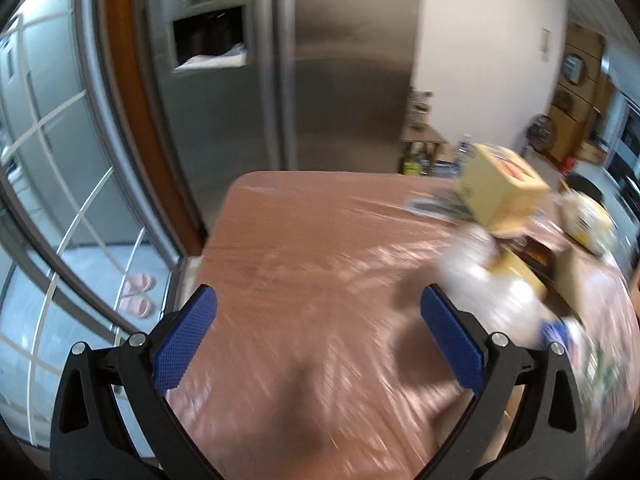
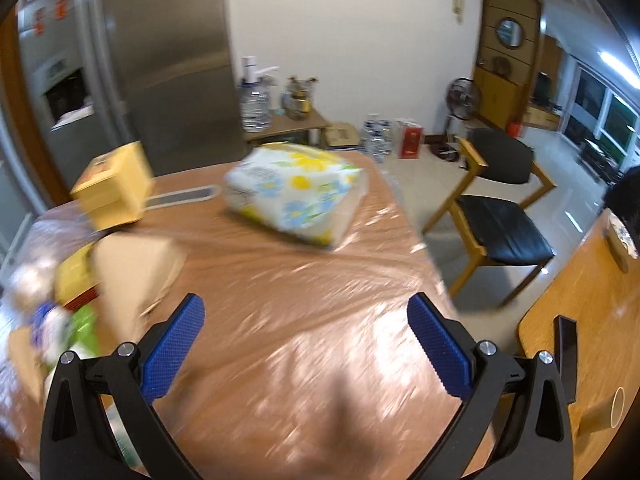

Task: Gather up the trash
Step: 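Grasp the brown paper cone with the left tool while the right tool grasps the green pastry packet, then carry both items over the black bin and open both tools to drop them, then move both tools back over the table toward the remaining trash, then grasp the gold butter portion with the left tool while the right tool grasps the green chip bag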

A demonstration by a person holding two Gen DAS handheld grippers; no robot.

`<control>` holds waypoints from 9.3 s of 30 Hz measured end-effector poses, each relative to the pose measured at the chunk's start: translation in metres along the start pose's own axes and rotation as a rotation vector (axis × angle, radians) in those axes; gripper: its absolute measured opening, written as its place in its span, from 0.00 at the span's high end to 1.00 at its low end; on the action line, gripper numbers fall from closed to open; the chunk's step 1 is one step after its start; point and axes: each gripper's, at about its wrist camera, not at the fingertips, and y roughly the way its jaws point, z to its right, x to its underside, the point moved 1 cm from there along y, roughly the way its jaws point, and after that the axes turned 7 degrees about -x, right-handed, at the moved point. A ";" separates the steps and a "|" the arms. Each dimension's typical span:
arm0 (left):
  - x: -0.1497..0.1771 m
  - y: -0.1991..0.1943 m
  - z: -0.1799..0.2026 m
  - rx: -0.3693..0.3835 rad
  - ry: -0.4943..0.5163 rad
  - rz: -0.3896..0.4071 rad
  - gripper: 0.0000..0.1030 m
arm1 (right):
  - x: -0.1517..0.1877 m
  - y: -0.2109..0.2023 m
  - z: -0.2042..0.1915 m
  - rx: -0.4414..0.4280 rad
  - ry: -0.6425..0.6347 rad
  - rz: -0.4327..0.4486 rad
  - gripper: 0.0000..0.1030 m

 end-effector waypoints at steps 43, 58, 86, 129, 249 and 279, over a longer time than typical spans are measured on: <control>0.084 -0.001 0.107 0.183 0.228 -0.199 0.13 | 0.088 0.022 -0.105 -0.230 -0.191 -0.204 0.36; 0.076 -0.039 0.088 0.206 0.171 -0.139 0.16 | 0.074 -0.015 -0.106 -0.286 -0.193 -0.130 0.39; 0.113 -0.118 0.110 0.126 0.234 -0.069 0.21 | 0.101 -0.084 -0.116 -0.398 -0.208 -0.122 0.39; 0.269 -0.103 0.158 0.246 0.517 -0.312 0.22 | 0.244 -0.034 -0.134 -0.400 -0.309 -0.474 0.39; 0.113 -0.060 0.163 0.422 0.424 -0.172 0.47 | 0.042 0.033 -0.101 -0.601 -0.146 -0.382 0.25; 0.113 -0.063 0.131 0.331 0.304 -0.159 0.47 | 0.074 -0.007 -0.111 0.120 -0.619 -0.103 0.25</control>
